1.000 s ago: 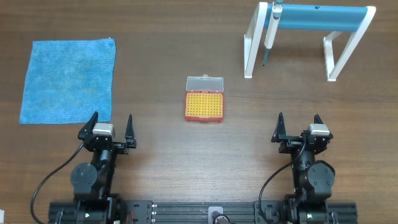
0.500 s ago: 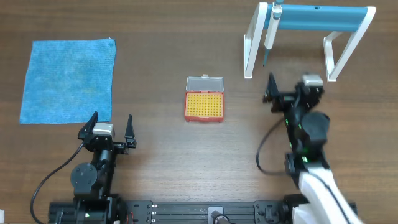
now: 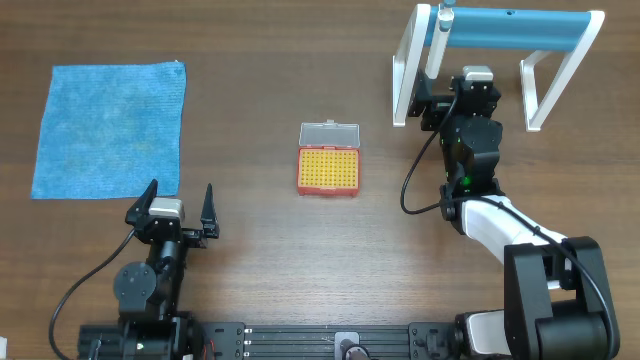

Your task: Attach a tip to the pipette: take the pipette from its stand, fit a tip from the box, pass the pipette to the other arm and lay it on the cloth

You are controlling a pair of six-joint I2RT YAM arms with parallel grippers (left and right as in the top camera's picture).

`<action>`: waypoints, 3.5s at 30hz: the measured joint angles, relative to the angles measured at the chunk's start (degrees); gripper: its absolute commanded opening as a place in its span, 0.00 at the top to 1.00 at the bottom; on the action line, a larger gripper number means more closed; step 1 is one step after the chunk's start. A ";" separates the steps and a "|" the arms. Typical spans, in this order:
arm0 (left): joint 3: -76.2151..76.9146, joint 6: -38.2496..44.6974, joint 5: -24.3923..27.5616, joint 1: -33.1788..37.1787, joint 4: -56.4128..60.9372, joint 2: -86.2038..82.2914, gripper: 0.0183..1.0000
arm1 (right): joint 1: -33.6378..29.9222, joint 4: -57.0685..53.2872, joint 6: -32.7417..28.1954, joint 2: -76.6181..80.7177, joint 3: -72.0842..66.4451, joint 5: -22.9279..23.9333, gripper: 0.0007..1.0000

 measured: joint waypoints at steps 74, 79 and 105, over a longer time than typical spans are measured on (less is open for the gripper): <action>0.00 0.00 -0.02 -0.02 0.00 0.00 0.10 | -1.16 1.05 -0.85 5.40 7.15 -2.23 0.92; 0.00 -0.02 -0.13 -0.02 0.00 -0.04 0.10 | 4.76 3.08 -0.83 -7.93 -2.80 -3.82 0.92; 0.00 0.00 -0.15 -0.02 0.00 0.00 0.10 | 26.23 30.67 -0.85 13.79 -4.26 -17.79 0.92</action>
